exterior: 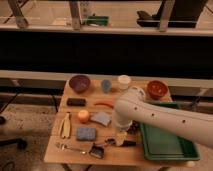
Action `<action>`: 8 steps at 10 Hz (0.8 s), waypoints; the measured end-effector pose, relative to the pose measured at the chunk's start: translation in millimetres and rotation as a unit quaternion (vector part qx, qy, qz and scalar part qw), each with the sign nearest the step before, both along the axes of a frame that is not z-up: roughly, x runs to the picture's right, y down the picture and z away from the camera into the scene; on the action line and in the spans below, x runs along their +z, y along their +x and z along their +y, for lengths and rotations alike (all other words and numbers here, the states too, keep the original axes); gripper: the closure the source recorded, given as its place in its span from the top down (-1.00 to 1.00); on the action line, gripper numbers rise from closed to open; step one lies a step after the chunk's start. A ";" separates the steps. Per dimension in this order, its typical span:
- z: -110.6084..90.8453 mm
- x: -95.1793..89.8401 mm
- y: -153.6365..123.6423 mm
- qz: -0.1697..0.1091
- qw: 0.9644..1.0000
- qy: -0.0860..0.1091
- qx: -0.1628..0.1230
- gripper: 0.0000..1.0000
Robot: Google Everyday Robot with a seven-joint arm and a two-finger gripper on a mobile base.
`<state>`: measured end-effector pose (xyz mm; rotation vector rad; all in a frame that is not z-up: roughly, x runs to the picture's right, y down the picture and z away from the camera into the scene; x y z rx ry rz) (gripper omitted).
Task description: Place brush in red bowl
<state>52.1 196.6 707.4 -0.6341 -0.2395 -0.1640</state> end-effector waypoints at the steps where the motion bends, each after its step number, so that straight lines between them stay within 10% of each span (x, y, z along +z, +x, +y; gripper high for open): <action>1: -2.3 1.9 0.6 -0.001 1.000 0.001 0.002 0.60; 8: 29.8 -0.4 50.4 -0.008 1.000 0.026 0.002 0.60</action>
